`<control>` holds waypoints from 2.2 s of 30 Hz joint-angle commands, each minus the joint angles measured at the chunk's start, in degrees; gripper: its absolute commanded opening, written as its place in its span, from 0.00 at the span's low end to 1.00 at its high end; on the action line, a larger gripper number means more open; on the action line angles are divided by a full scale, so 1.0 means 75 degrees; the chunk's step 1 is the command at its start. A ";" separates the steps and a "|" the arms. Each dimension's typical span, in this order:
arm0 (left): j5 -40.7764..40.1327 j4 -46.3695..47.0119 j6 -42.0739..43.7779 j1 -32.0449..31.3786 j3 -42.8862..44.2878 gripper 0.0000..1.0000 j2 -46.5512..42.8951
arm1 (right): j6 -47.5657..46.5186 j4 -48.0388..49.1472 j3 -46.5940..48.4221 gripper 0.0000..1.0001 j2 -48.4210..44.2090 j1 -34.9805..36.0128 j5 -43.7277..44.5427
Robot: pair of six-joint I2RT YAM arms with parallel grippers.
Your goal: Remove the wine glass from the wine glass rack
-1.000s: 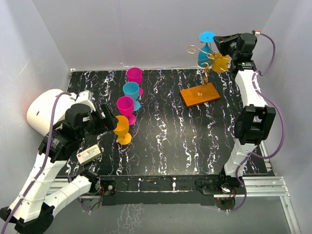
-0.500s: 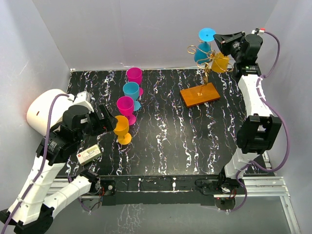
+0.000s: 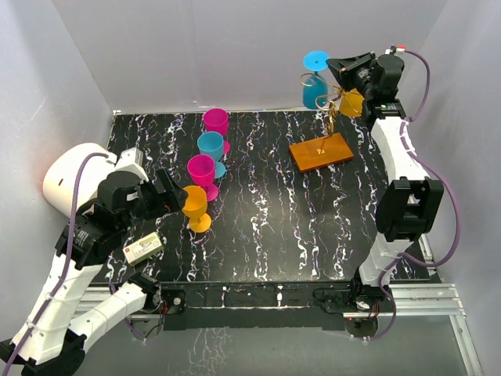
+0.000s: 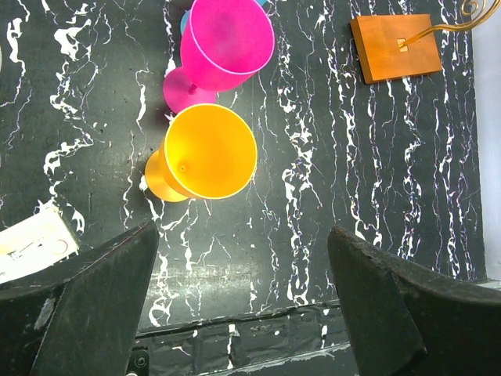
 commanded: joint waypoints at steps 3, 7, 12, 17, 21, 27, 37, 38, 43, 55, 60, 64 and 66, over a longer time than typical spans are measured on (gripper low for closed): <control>0.0031 -0.0165 -0.0025 -0.0029 0.0082 0.88 -0.0131 | -0.0133 0.0317 0.0931 0.00 0.0350 0.0524 0.0092; -0.0043 -0.0269 -0.0033 -0.0021 0.0122 0.88 -0.0192 | -0.0398 0.0089 0.1694 0.00 0.0680 0.0844 0.0040; -0.0074 -0.0321 -0.0045 -0.0026 0.0120 0.88 -0.0261 | -0.1580 0.0701 0.2268 0.00 0.0784 0.1305 -0.0498; -0.0012 -0.0269 -0.0062 -0.0038 0.0081 0.88 -0.0249 | -0.3527 0.2869 0.1334 0.00 0.0104 0.1790 -0.1767; 0.0067 -0.0167 -0.0075 -0.0026 0.0070 0.88 -0.0238 | -0.4995 0.6286 -0.0655 0.00 -0.0999 0.2014 -0.3628; 0.0236 -0.0099 -0.0040 -0.0023 0.0110 0.88 -0.0159 | -0.6987 0.8900 -0.3622 0.00 -0.2570 0.2088 -0.5705; 0.0980 0.0063 0.0143 -0.0028 0.0611 0.89 0.0280 | -1.8863 -0.0275 -0.6256 0.00 -0.5939 0.2939 -0.6964; 0.1117 0.0075 0.0200 -0.0030 0.0730 0.89 0.0390 | -1.9611 -0.1110 -0.6384 0.00 -0.6147 0.3124 -0.6647; 0.1591 0.0001 0.0474 -0.0026 0.1489 0.91 0.0916 | -2.0009 -0.0406 -0.8661 0.00 -0.7845 0.4453 -0.5255; 0.3431 0.0969 -0.0026 -0.0030 0.1824 0.94 0.1373 | -2.2647 -0.3800 -0.9415 0.00 -1.0315 0.5343 -0.2789; 0.4677 0.1872 -0.0574 -0.0027 0.1506 0.93 0.1885 | -2.3711 -0.4387 -0.9286 0.00 -1.0388 0.5565 -0.1940; 0.5055 0.2479 -0.0984 -0.0020 0.1333 0.92 0.2078 | -2.4142 -0.4592 -0.9340 0.00 -1.0470 0.5904 -0.1295; 0.5174 0.2732 -0.1189 -0.0032 0.1215 0.90 0.2189 | -2.4310 -0.4621 -0.9370 0.00 -1.0543 0.6079 -0.0986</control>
